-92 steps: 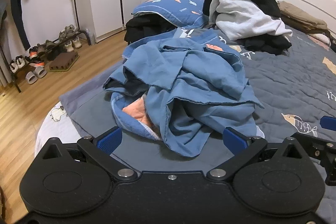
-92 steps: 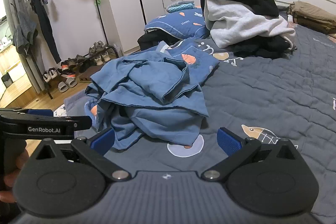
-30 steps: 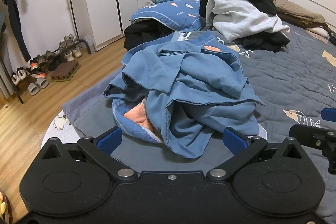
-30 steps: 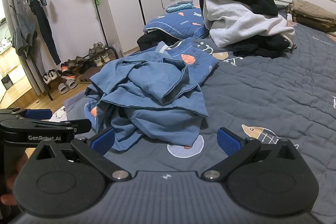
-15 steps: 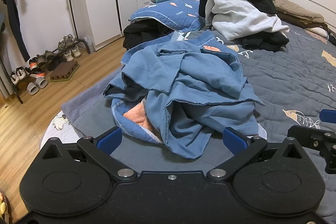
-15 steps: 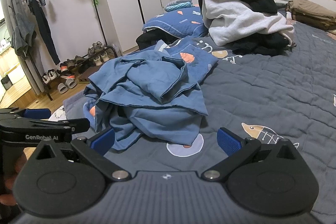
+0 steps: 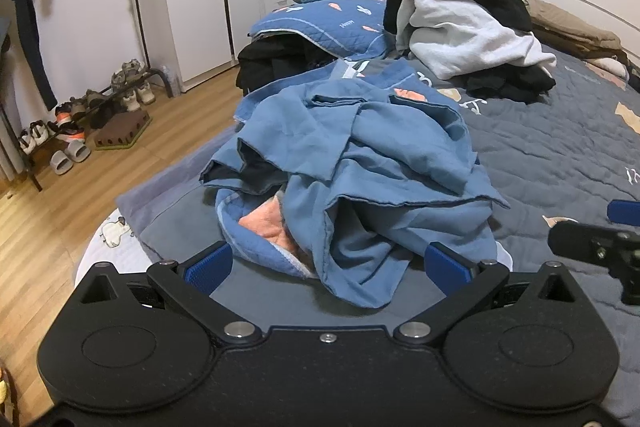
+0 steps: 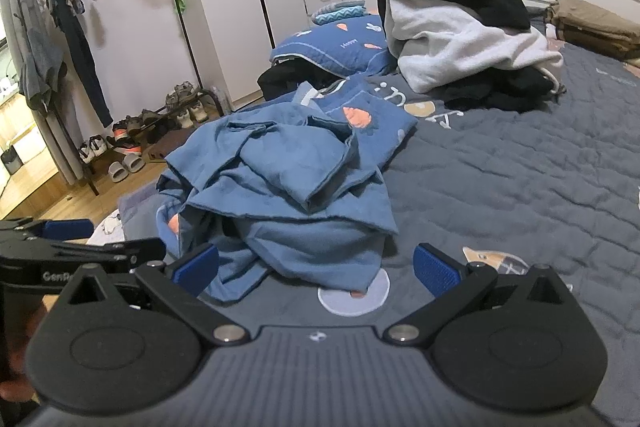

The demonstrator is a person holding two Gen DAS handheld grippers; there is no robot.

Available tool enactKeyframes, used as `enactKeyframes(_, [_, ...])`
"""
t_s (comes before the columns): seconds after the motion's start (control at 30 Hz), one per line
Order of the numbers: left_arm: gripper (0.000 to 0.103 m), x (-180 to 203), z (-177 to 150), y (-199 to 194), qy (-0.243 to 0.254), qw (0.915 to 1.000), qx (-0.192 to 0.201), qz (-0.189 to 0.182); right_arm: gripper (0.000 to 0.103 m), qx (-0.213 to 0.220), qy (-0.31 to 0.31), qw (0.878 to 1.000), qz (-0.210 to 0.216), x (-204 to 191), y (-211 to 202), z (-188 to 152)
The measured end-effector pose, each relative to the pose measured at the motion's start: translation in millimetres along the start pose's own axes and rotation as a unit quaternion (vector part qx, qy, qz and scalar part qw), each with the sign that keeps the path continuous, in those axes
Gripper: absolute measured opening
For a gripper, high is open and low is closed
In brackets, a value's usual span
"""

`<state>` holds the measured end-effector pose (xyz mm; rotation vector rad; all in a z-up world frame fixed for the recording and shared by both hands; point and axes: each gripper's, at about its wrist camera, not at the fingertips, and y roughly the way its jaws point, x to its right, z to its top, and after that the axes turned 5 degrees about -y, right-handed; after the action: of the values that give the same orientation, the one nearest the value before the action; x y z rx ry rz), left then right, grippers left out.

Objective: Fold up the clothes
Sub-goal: 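Grasp the blue shirt with the right gripper and lift it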

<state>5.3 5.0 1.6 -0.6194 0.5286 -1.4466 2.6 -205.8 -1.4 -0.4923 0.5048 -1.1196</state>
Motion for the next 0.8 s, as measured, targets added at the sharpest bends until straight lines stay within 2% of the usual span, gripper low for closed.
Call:
enactKeyframes(0.53, [0.103,-27,22,11,-0.045,0.9987,0.010,0.020,0.103,-0.004,-0.057,0.998,0.005,-10,79,20])
enactKeyframes(0.8, [0.103,-40,30,15,-0.077,0.9970,0.005,0.008,0.099,-0.003,-0.063,0.998,0.015,-9,116,26])
